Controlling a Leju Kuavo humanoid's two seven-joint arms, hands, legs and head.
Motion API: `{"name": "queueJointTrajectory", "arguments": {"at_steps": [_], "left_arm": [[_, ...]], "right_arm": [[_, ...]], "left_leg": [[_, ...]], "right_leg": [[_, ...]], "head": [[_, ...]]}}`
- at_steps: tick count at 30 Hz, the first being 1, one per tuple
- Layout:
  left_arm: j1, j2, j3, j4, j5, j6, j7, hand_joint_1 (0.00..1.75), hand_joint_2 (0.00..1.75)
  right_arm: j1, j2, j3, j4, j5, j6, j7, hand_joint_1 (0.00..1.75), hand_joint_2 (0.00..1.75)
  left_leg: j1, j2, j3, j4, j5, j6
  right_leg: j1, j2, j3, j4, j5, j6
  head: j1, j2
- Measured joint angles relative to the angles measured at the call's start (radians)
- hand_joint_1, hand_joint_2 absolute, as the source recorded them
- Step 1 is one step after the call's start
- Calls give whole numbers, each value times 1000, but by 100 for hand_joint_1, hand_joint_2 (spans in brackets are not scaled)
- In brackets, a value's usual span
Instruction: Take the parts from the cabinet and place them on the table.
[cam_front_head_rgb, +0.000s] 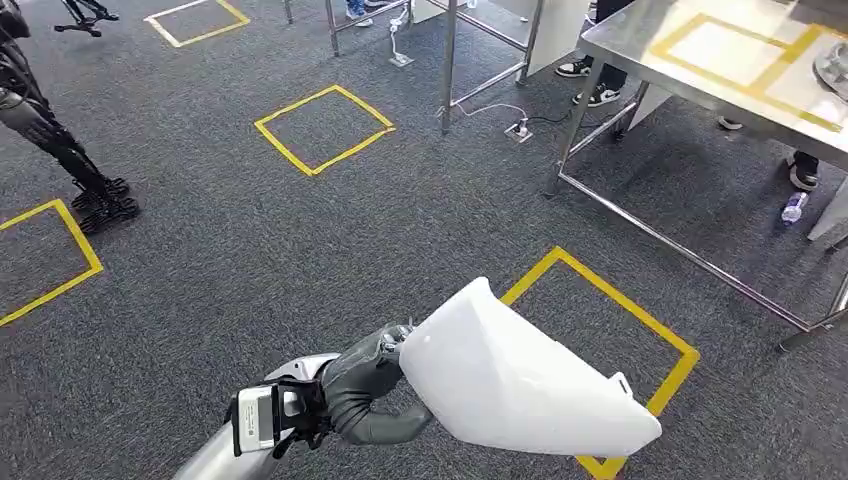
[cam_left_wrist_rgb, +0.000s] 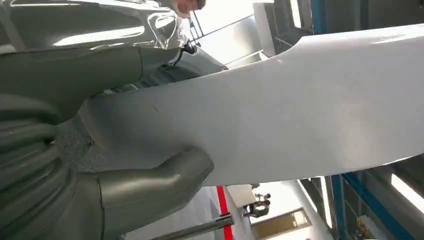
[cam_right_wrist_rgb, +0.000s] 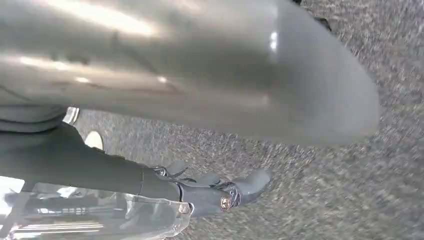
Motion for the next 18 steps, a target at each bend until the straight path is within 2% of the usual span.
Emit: {"name": "queueJointTrajectory", "arguments": {"at_steps": [1, 2, 3, 4, 6, 7, 8, 9, 10, 11, 12, 13, 14, 15, 16, 17, 18], "left_arm": [[0, 0, 0, 0, 0, -1, 1, 175, 175], [0, -1, 0, 0, 0, -2, 3, 175, 175], [-1, -2, 0, 0, 0, -3, 3, 175, 175], [-3, -2, 0, 0, -1, -3, 5, 175, 175], [-3, -3, -1, 0, -1, -4, 6, 175, 175], [-3, -5, 0, -1, -1, -4, 6, 175, 175], [-5, -6, 0, -2, -1, -4, 6, 175, 175], [-5, -7, -1, -4, -2, -4, 6, 175, 175], [-5, -5, 0, -6, -3, -4, 6, 175, 175], [-5, -3, 0, -6, -5, -4, 6, 175, 175], [-3, -2, -2, -7, -9, -5, 6, 175, 175], [-2, -2, -4, -10, -13, -6, 8, 175, 175], [-2, -2, -7, -13, -13, -9, 12, 175, 175], [-3, -3, -9, -18, -12, -13, 18, 175, 175], [-4, -6, -10, -22, -8, -16, 27, 175, 175], [-9, -9, -12, -24, -3, -18, 35, 175, 175], [-13, -11, -14, -24, 2, -21, 41, 175, 175]], "right_arm": [[0, -2, 0, 0, 0, 0, 0, 0, 0], [-2, -2, 0, -1, 0, 0, 0, 0, 0], [-6, 0, 0, -1, 0, 0, 0, 0, 0], [-6, 0, 0, -1, -1, 0, 0, 0, 0], [-2, 3, 0, -1, -1, 0, -2, 0, 0], [-1, 3, 0, -1, -1, 0, -6, 0, 0], [1, 3, 0, -1, -1, 0, -11, 0, 0], [-1, 3, 0, -1, 0, 0, -12, 0, 0], [-4, 2, 0, -2, 0, 0, -14, 0, 0], [-6, 2, 0, -2, 0, 0, -15, 0, 0], [-5, 2, 0, -1, 0, 0, -19, 0, 0], [-4, 2, 0, -1, -1, 1, -19, 0, 0], [-3, 2, 0, -1, -3, 1, -21, 0, 0], [-2, 2, 0, -1, -4, 1, -21, 0, 0], [-2, 2, 0, -2, -6, 1, -21, 0, 0], [-3, 2, 0, -2, -8, 1, -22, 0, 0], [-5, 3, 0, -1, -10, 1, -22, 0, 0]], "left_leg": [[1, 9, 2, 1, -2, -4], [-2, 19, 5, 4, -6, -10], [-11, 25, 2, 8, -12, -18], [-11, 34, 2, 9, -12, -20], [-10, 51, 5, 7, -11, -25], [-8, 58, 5, 9, -16, -31], [-3, 12, -4, 22, -29, -42], [0, -38, -25, 71, -62, -47], [2, -59, -62, 148, -102, -49], [2, -67, -107, 240, -140, -49], [2, -68, -142, 308, -160, -49], [2, -68, -160, 339, -160, -49], [2, -69, -152, 316, -134, -46], [3, -72, -122, 250, -92, -43], [4, -85, -79, 162, -47, -40], [6, -118, -32, 71, -8, -36], [7, -163, -10, 23, -13, -31]], "right_leg": [[0, -19, 54, -94, 35, 0], [0, -60, 104, -179, 54, -1], [6, -72, 114, -196, 45, -12], [6, -53, 109, -196, 48, -26], [11, -35, 102, -194, 48, -36], [7, -26, 103, -196, 51, -44], [2, -17, 103, -197, 54, -48], [0, -10, 101, -197, 55, -54], [-1, 0, 99, -197, 57, -56], [0, 11, 95, -197, 58, -59], [0, 22, 94, -196, 59, -60], [0, 32, 93, -196, 60, -60], [0, 45, 94, -196, 60, -59], [0, 59, 95, -196, 62, -58], [-1, 71, 96, -196, 64, -55], [-2, 83, 96, -196, 66, -52], [4, 93, 92, -195, 67, -46]], "head": [[1, 0], [0, 0], [3, 0], [-4, 0], [-4, 0], [-4, 0], [-4, 0], [-7, 0], [-6, 0], [-7, 0], [-7, 0], [-6, 0], [-6, 0], [-6, 0], [-6, 0], [-6, 0], [-6, 0]]}}
